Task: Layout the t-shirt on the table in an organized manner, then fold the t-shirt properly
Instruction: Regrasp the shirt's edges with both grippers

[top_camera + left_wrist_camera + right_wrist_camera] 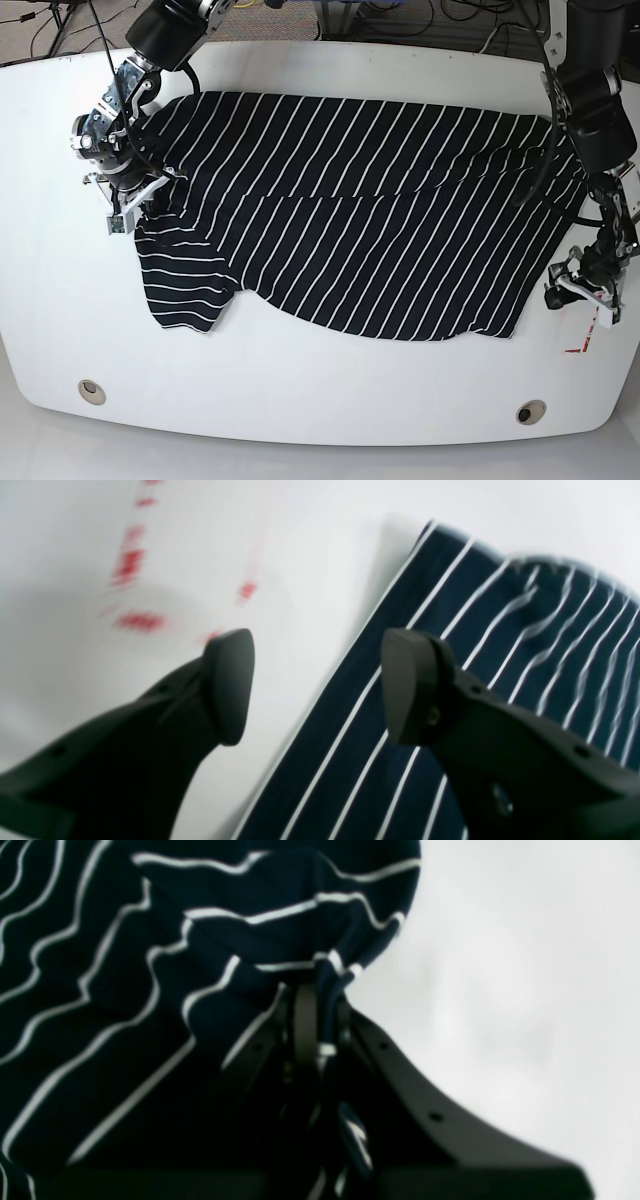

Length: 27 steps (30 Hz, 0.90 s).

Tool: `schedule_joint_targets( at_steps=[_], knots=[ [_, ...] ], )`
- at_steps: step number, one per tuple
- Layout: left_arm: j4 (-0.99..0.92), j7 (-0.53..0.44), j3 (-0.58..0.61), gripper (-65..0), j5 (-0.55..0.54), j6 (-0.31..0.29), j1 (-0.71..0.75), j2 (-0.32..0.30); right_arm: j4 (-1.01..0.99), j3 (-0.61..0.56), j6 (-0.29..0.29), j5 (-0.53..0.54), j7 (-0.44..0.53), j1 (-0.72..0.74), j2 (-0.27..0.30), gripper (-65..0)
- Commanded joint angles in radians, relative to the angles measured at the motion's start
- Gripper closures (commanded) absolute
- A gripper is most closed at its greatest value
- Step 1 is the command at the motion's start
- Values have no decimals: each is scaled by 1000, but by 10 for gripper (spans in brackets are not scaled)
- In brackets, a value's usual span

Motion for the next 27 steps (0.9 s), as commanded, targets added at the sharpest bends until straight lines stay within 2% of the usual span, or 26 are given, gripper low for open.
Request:
schedule_joint_targets(
  at_steps=[1,8,13,27],
  knots=[
    [-106,-88,29,-381,-7,-6,-81,-19,44,1,-2,14,17,12,14,0],
    [-342,-211,114,-382,10,-6,-184,-18,80,0,-2,15,17,-3,2,0],
    [-437,-281,167,-382,11,-6,-224,34,109,0,-2,14,17,-8,-17,0],
    [-465,-289,185,-379,14,-6,-229,114,121,0,-2,15,17,-8,-17,0]
  ],
)
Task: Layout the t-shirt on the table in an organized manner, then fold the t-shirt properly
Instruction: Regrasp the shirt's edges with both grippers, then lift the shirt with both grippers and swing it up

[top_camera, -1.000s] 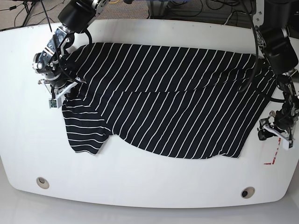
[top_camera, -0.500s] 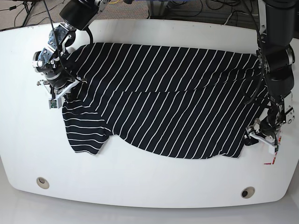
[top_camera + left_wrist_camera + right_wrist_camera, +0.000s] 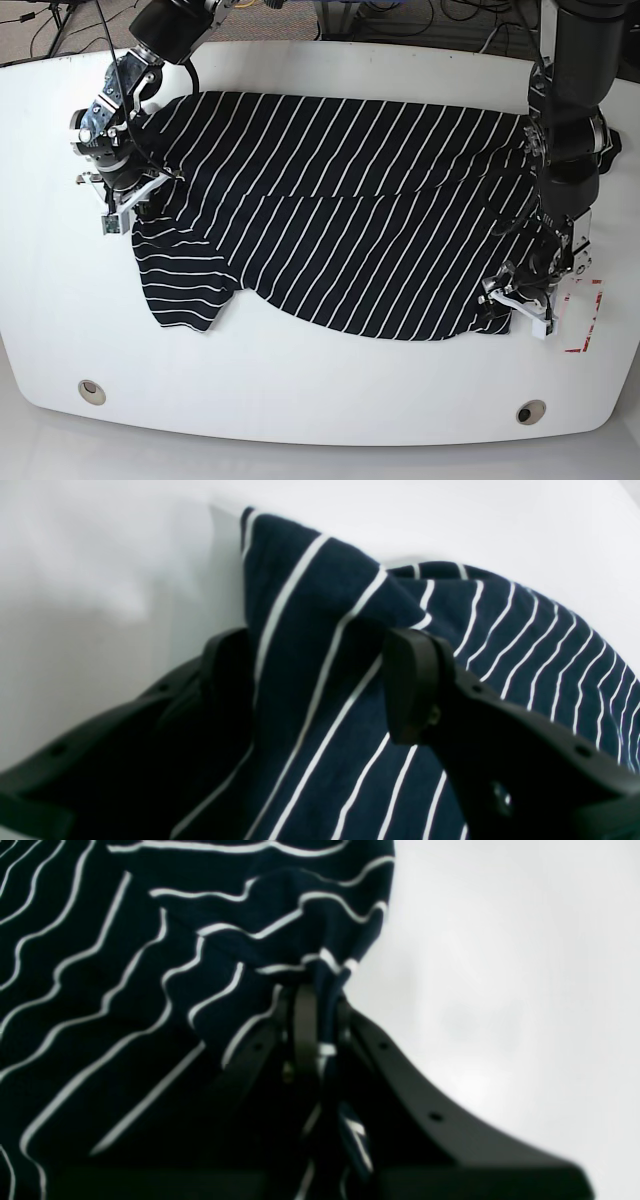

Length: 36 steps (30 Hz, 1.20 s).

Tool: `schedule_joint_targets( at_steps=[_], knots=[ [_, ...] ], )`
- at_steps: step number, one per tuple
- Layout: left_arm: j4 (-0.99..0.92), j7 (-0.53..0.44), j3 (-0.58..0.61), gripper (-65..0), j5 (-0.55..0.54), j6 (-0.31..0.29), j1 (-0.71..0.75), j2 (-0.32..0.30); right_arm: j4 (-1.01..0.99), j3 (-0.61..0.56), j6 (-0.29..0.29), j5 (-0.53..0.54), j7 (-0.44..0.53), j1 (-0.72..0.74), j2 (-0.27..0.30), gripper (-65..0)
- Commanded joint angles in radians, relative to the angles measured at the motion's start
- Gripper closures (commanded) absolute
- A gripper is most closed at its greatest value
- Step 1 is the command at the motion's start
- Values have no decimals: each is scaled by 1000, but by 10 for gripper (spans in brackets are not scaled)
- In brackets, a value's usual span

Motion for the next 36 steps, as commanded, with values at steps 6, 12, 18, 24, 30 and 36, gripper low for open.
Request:
schedule_joint_targets(
  at_steps=[6,12,18,24,30,36],
  knots=[
    [18,-5,2,-244,-2,-2,-27,-1,25,-1,-1,14,24,17,10,0],
    [18,-9,2,0,-2,-2,-27,-4,25,-1,-1,12,24,17,13,0],
    [32,-3,-1,0,-7,-8,-27,-33,28,-2,-1,12,24,17,15,0],
    [140,26,-6,0,-15,-8,17,-55,104,-13,-1,12,24,-15,15,0],
    [375,164,-79,0,-90,-8,108,-116,210,-94,-1,12,24,-67,16,0],
    [668,278,-125,0,-148,-8,208,-122,287,-153,-1,11,24,-69,24,0]
  ],
)
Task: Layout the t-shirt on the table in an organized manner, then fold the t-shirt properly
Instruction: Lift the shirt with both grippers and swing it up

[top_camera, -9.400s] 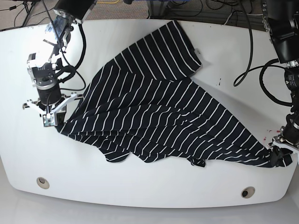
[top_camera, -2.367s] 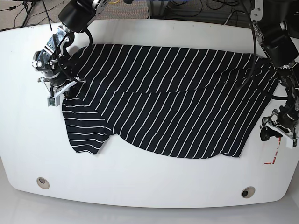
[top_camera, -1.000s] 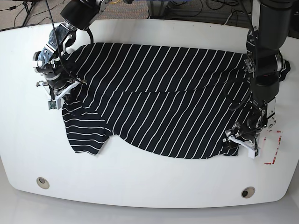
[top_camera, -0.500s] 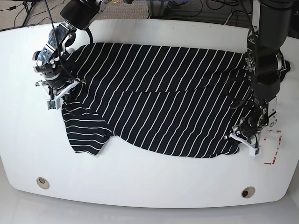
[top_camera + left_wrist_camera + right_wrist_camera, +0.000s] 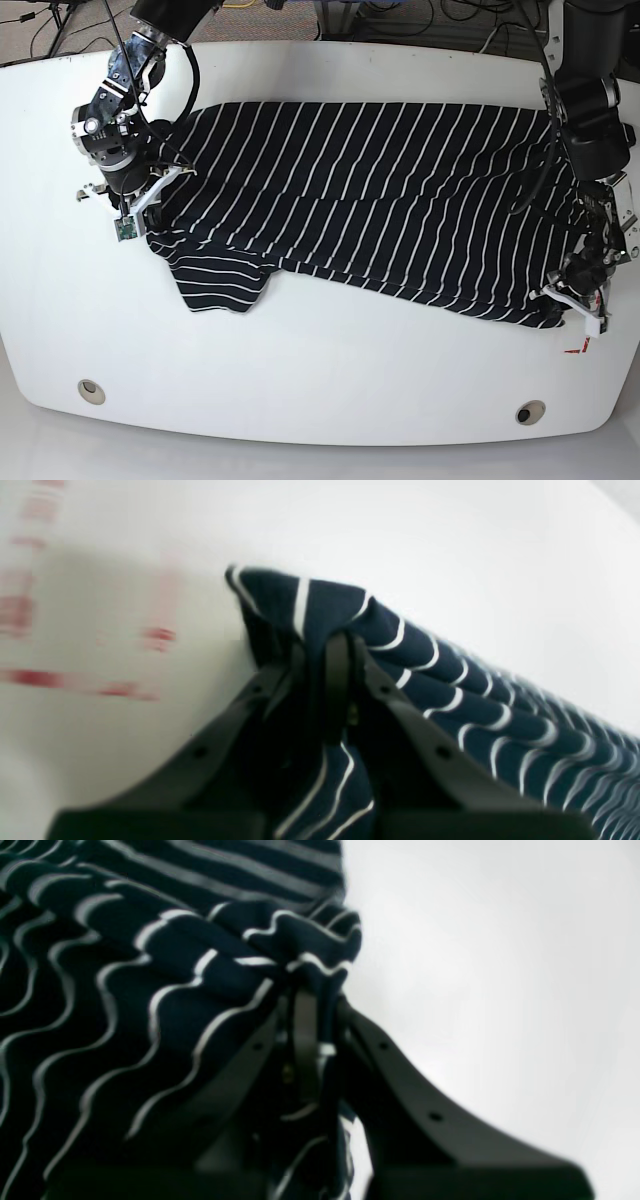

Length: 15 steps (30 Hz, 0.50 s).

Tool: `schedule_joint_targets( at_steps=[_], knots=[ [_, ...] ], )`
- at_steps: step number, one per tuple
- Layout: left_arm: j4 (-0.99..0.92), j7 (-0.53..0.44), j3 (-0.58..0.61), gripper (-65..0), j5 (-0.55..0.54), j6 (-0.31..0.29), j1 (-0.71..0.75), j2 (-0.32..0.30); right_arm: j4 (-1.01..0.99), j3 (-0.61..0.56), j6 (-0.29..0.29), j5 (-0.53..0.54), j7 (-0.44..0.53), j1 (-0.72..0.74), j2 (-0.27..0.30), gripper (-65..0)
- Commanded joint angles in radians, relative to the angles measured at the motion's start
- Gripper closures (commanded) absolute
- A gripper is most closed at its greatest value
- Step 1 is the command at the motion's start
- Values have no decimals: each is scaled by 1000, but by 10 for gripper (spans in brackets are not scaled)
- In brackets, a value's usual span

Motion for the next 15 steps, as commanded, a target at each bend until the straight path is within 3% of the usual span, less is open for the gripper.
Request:
schedule_joint_targets(
  at_steps=[1,8,15],
  knots=[
    [140,2,-8,0,-30,-10,-9,-12,55,-22,-10,2,25,23,27,0],
    [394,84,-59,0,-31,-8,27,-10,58,-75,-10,2,23,118,108,0],
    [559,157,-80,0,-31,-7,-67,-10,30,-144,-10,2,-1,293,208,0]
  ],
)
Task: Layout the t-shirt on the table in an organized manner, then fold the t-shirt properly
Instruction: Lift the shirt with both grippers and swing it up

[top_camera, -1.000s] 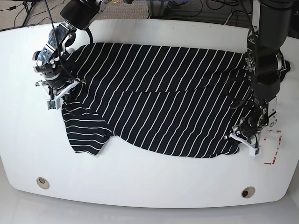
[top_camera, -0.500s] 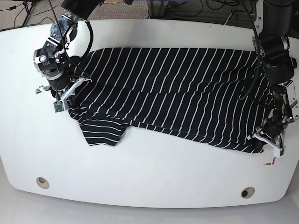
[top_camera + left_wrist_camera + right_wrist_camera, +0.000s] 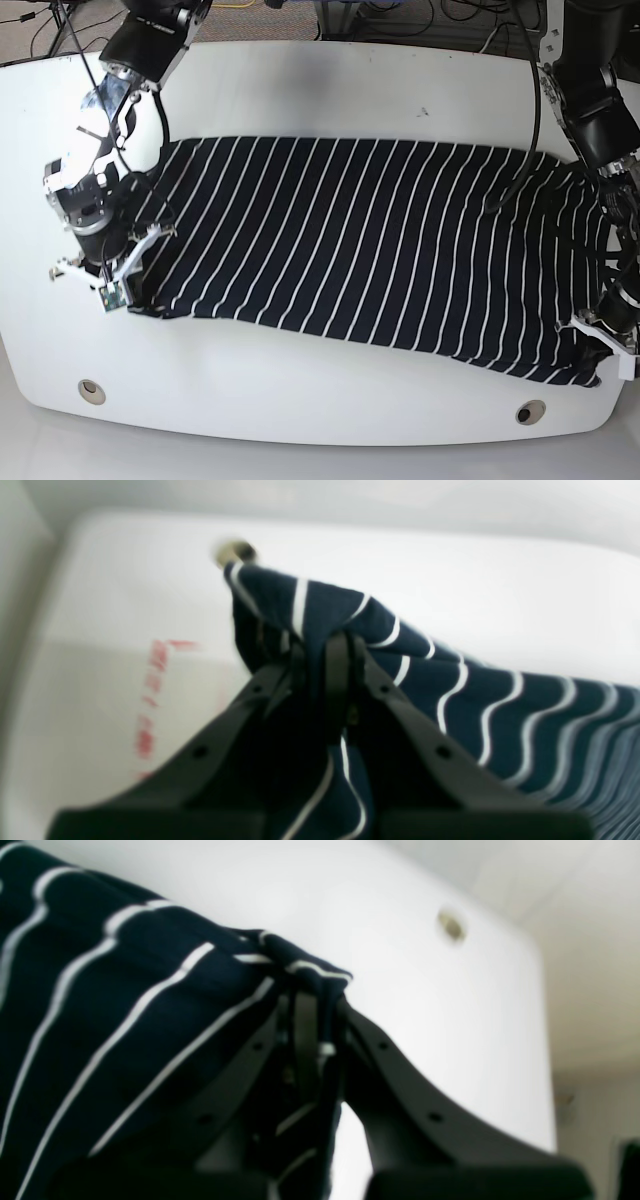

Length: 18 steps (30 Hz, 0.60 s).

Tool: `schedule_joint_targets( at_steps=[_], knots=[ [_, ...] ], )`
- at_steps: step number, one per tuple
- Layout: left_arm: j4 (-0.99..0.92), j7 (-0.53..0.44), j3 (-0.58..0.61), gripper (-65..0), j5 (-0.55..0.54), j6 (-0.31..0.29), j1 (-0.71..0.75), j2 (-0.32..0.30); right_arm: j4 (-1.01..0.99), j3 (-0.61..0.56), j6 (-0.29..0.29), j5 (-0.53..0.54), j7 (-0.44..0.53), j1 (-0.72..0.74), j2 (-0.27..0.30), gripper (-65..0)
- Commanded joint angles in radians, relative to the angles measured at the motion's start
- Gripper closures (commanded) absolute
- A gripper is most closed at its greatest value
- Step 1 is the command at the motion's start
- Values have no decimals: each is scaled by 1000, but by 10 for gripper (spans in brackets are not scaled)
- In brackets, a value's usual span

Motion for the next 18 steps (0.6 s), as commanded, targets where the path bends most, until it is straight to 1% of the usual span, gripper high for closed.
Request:
schedule_joint_targets(
  at_steps=[1,7,10,12,13,14,15,18],
  knots=[
    [74,-23,-5,0,-20,-2,-94,-18,1,-31,-10,6,-9,100,60,0],
    [134,35,-5,0,-18,-2,-249,-20,-10,-103,-10,6,-105,318,154,0],
    [156,66,-5,0,-18,-2,-349,-20,-13,-144,-10,6,-141,445,205,0],
    [160,83,-5,0,-15,-2,-407,-20,-13,-172,-10,6,-164,514,228,0],
    [160,95,-1,0,-5,-2,-459,-20,-13,-199,-10,6,-189,574,248,0],
    [159,100,-1,0,2,-2,-475,-20,-13,-209,-10,8,-197,597,252,0],
    [156,109,-1,0,18,-2,-524,-20,-13,-238,-10,8,-220,654,271,0],
    [152,120,0,-1,38,-2,-616,-20,-13,-288,-10,8,-252,758,300,0]
  ],
)
